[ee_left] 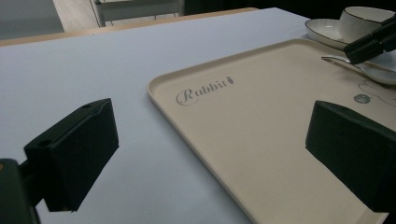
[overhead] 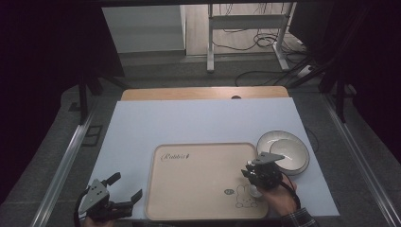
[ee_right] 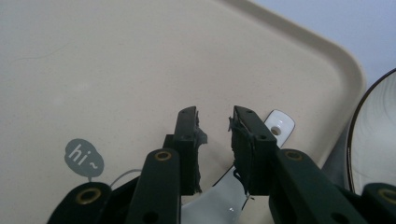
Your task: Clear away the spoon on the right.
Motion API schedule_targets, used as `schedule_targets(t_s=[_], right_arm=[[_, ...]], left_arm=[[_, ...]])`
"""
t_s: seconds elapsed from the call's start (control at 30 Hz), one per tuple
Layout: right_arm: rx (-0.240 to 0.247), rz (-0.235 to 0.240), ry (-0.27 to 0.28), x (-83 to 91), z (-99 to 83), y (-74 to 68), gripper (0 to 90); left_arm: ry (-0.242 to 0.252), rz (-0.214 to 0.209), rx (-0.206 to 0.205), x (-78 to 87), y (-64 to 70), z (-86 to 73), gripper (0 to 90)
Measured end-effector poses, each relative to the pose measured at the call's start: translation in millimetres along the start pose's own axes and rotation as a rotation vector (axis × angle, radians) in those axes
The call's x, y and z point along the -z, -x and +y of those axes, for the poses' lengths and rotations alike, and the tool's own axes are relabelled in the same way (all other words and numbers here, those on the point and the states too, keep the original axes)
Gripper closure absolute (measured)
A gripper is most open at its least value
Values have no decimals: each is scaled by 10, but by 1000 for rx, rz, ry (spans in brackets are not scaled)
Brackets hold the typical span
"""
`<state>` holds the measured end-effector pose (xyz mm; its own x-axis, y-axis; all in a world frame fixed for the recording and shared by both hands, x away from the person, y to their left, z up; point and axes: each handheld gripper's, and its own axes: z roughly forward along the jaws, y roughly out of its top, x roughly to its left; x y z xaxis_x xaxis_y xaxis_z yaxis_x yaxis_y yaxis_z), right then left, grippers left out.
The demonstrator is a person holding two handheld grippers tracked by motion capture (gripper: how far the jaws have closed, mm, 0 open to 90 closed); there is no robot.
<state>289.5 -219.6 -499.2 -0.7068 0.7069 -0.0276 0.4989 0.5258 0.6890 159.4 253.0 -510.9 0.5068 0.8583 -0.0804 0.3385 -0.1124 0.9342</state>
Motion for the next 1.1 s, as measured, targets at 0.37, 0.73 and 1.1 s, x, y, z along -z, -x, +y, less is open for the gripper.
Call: schedule_targets(t_s=[0.37, 0.73, 1.1], right_arm=[[14, -15, 29, 48, 15, -37, 575], [1, -29, 66, 120, 33, -43, 441], [-12, -52, 157, 263, 45, -50, 240]], left_arm=[[0, 0, 1, -1, 1, 0, 23], [-5, 0, 8, 1, 0, -1, 24], [-8, -4, 17, 3, -5, 1, 25]])
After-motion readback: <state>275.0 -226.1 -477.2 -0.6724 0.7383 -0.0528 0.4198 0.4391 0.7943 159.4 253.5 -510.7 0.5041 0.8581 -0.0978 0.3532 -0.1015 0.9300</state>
